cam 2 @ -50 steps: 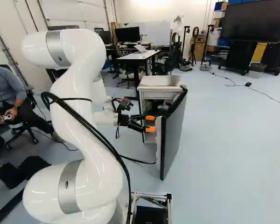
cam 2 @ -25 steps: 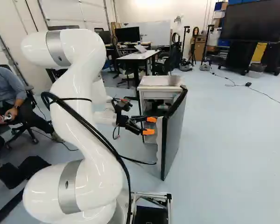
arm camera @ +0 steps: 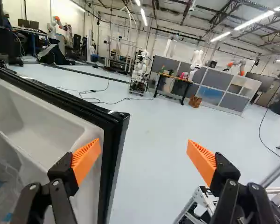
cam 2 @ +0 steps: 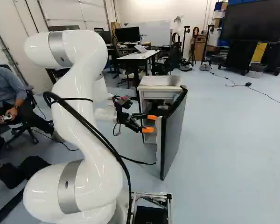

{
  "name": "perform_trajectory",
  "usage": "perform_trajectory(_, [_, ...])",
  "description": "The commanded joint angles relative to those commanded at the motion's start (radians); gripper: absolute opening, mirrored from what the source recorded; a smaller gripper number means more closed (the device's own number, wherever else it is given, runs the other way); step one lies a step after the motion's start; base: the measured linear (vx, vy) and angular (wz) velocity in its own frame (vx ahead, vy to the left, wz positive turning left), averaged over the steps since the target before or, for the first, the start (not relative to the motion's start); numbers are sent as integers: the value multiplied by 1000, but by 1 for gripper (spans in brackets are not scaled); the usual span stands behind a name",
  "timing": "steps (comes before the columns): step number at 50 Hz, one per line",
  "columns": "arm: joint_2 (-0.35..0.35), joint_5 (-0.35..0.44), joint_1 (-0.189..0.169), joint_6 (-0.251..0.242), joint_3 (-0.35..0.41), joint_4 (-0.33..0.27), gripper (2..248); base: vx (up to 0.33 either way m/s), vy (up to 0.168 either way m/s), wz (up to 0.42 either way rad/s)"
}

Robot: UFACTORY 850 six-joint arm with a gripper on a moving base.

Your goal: Open the fridge door

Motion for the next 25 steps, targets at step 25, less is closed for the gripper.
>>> perform_trajectory(25, [-9, 0, -11, 0, -43, 0, 247, 0, 0, 0])
